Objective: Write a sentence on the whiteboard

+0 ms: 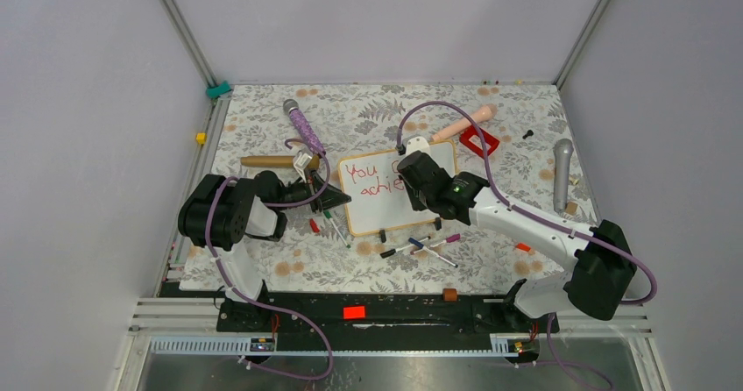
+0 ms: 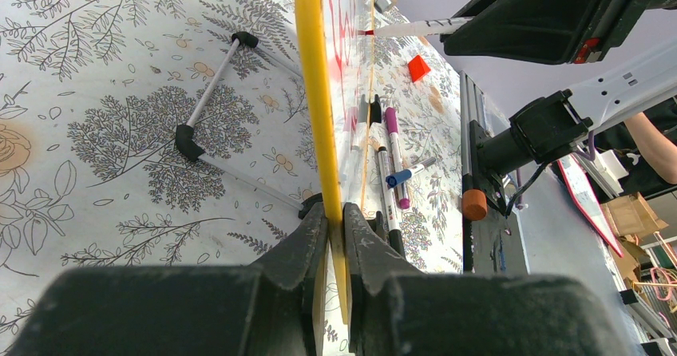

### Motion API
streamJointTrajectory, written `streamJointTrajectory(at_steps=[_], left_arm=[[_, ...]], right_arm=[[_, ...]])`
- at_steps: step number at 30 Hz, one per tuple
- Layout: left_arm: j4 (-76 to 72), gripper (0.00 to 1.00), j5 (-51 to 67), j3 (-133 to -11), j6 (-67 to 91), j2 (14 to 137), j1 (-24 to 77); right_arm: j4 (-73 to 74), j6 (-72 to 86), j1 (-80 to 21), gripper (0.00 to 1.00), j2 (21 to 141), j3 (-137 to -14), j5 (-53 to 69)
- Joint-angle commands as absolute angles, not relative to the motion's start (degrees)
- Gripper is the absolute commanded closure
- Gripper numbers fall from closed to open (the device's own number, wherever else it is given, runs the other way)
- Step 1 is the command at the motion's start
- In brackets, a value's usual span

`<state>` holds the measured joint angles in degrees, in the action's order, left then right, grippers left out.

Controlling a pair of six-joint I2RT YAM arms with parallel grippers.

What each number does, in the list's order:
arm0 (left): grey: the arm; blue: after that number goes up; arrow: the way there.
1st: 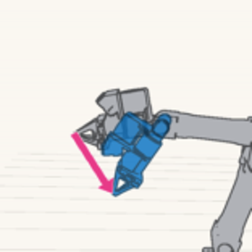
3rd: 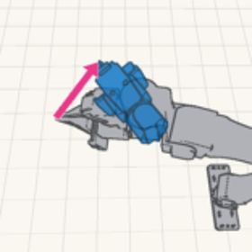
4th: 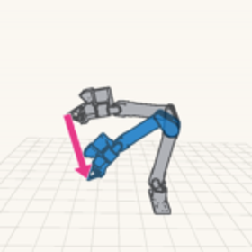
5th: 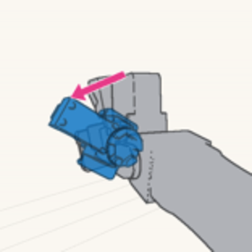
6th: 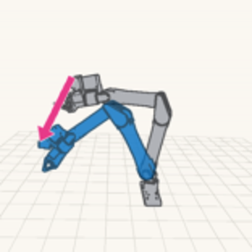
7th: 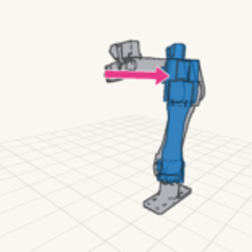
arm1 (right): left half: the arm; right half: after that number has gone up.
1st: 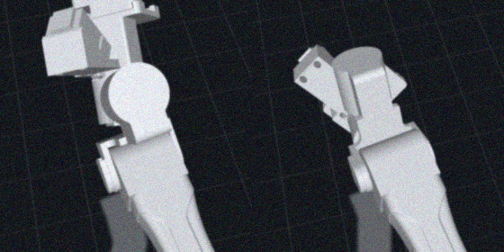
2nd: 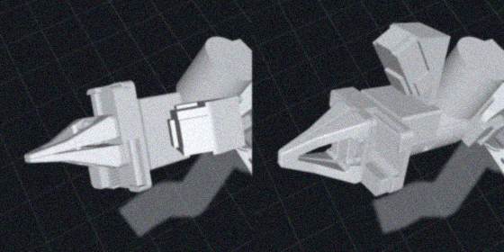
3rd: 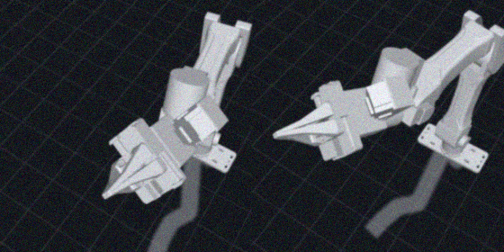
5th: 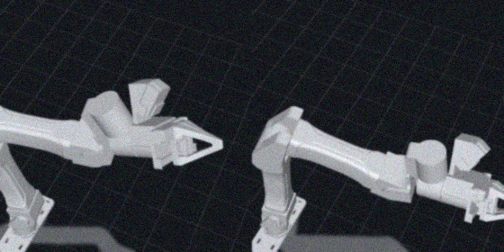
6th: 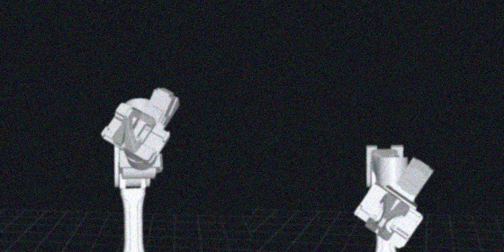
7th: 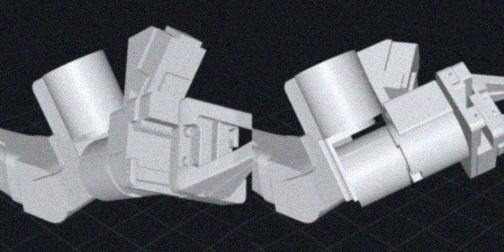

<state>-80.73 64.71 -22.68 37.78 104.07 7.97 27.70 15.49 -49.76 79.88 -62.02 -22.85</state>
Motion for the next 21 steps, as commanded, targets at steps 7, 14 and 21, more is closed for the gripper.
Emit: streamJointTrajectory(at_steps=[7,14,21], left_arm=[[-84.8,1.0,64.57,-23.13,33.49,103.02,7.73],[-84.84,1.0,64.52,-23.17,33.53,102.9,7.63],[-84.81,1.0,64.49,-23.12,33.46,102.9,7.5]], right_arm=[[27.98,14.59,-47.79,1.0,81.84,-64.95,-24.83],[27.97,12.98,-46.49,1.0,82.53,-67.21,-24.79],[27.93,12.13,-45.33,1.0,82.79,-68.51,-24.15]])
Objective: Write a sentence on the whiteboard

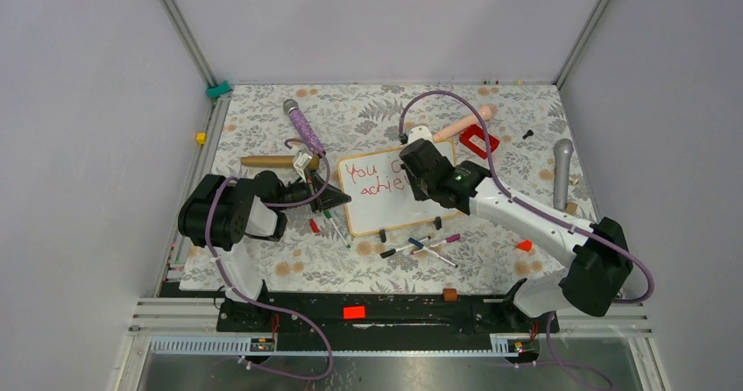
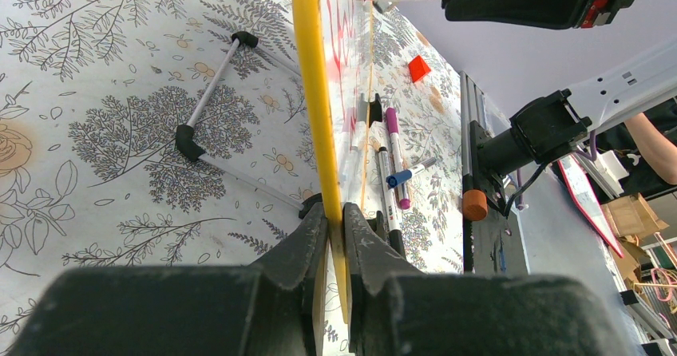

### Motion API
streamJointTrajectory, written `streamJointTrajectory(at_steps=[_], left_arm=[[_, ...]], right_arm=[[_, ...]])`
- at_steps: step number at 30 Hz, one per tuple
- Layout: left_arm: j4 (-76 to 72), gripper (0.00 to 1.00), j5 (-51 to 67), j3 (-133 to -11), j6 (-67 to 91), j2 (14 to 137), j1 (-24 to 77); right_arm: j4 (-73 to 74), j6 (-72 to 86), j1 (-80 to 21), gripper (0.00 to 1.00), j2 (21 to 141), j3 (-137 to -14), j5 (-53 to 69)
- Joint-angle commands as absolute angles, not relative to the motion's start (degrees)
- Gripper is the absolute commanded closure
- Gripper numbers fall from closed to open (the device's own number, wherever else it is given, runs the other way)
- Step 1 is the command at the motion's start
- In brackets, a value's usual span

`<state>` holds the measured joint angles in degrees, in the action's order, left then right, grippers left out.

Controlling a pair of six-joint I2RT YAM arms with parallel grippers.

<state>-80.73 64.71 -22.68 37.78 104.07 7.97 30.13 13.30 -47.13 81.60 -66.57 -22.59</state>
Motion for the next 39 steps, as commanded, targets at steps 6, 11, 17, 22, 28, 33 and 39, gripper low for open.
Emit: streamJointTrajectory(at_steps=[6,11,17,22,28,33,39], left_arm=[[-84.79,1.0,64.37,-23.09,33.47,102.83,7.54],[-84.82,1.0,64.36,-23.03,33.45,102.86,7.54],[-84.83,1.0,64.38,-23.12,33.54,102.98,7.45],[-84.81,1.0,64.41,-23.12,33.51,103.01,7.51],[-84.81,1.0,64.41,-23.13,33.57,103.0,7.51],[-84.81,1.0,64.38,-23.13,33.57,103.01,7.47],[-84.81,1.0,64.38,-23.12,33.49,103.0,7.52]], right_arm=[[27.99,12.92,-45.26,1.0,81.73,-67.65,-23.25],[26.17,11.67,-45.26,1.0,77.42,-65.57,-21.7],[23.57,11.22,-45.26,1.0,71.77,-60.82,-19.0],[24.81,12.08,-45.26,1.0,71.28,-59.47,-19.76],[26.73,13.31,-45.18,1.0,73.0,-60.43,-21.78],[26.76,13.93,-45.0,1.0,73.71,-60.65,-21.39],[26.79,14.23,-44.91,1.0,74.16,-60.73,-20.16]])
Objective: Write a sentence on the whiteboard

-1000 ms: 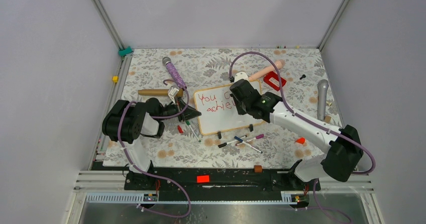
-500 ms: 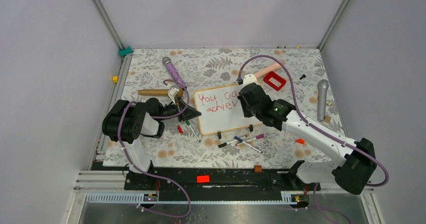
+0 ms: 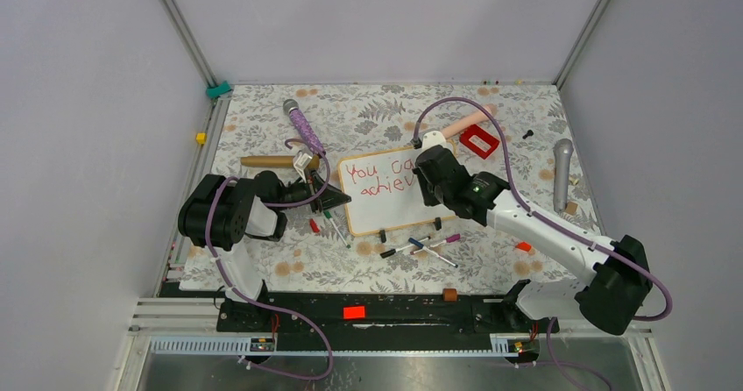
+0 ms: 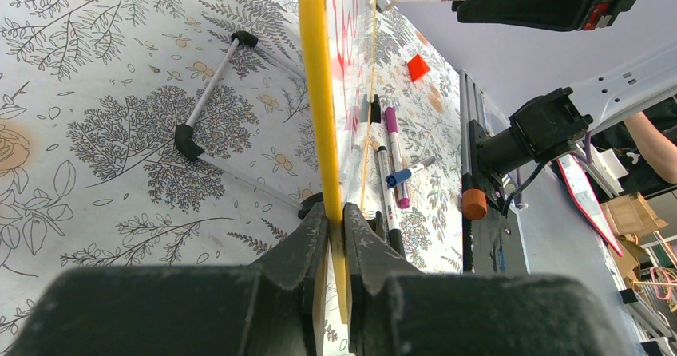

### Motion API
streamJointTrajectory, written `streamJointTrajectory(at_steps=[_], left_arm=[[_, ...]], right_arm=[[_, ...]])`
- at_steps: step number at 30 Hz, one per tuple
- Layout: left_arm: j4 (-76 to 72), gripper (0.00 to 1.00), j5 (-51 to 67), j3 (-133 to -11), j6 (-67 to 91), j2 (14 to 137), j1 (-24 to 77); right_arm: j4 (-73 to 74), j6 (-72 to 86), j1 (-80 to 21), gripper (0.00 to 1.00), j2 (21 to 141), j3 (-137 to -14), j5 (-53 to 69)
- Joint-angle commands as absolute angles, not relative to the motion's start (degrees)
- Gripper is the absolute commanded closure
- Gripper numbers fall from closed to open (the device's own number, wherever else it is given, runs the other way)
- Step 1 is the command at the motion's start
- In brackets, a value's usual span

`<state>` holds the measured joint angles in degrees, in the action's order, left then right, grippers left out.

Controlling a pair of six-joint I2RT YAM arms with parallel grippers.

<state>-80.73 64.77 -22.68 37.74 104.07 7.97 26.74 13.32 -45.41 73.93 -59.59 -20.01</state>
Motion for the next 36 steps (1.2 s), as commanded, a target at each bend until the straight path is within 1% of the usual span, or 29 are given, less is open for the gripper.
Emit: streamJointTrajectory(at_steps=[1,16,36], left_arm=[[-84.81,1.0,64.39,-23.12,33.56,103.0,7.52],[-84.83,1.0,64.43,-23.05,33.41,102.92,7.4],[-84.83,1.0,64.34,-23.12,33.49,102.88,7.42]], right_arm=[[26.8,14.3,-44.89,1.0,74.16,-60.73,-19.94],[25.65,13.42,-44.91,1.0,75.48,-61.99,-18.84],[26.92,14.05,-44.74,1.0,78.91,-63.77,-22.23]])
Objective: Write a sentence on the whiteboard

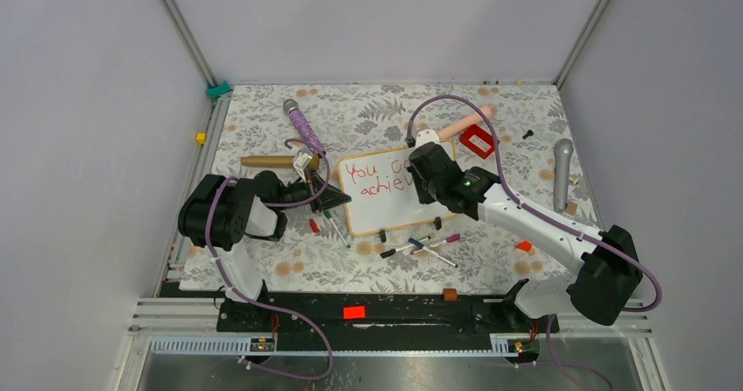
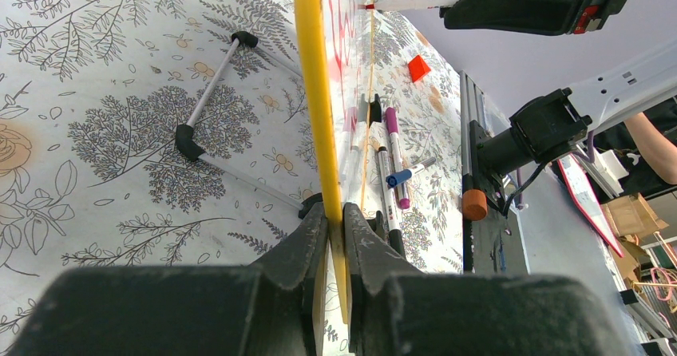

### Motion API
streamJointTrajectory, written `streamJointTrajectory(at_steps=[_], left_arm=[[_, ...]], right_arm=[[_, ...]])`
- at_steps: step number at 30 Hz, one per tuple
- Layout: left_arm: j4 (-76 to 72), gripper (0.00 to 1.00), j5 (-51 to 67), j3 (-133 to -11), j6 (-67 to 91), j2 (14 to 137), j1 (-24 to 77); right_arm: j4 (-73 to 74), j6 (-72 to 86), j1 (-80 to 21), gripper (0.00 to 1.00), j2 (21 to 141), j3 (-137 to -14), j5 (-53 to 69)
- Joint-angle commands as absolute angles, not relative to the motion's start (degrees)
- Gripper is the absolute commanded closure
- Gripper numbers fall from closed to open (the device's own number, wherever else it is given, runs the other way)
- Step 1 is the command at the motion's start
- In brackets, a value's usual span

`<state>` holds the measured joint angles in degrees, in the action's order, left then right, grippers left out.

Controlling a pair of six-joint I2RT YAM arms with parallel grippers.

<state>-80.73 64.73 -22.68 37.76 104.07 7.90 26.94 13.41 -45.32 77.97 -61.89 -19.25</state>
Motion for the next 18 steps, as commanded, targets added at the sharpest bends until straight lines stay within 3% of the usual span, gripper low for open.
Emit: streamJointTrajectory(at_steps=[1,18], left_arm=[[-84.77,1.0,64.4,-23.12,33.52,102.88,7.46],[-84.81,1.0,64.4,-23.03,33.44,102.74,7.36]], right_arm=[[27.06,14.04,-44.67,1.0,78.73,-63.6,-22.37],[28.07,13.69,-42.99,1.0,78.14,-63.31,-24.34]])
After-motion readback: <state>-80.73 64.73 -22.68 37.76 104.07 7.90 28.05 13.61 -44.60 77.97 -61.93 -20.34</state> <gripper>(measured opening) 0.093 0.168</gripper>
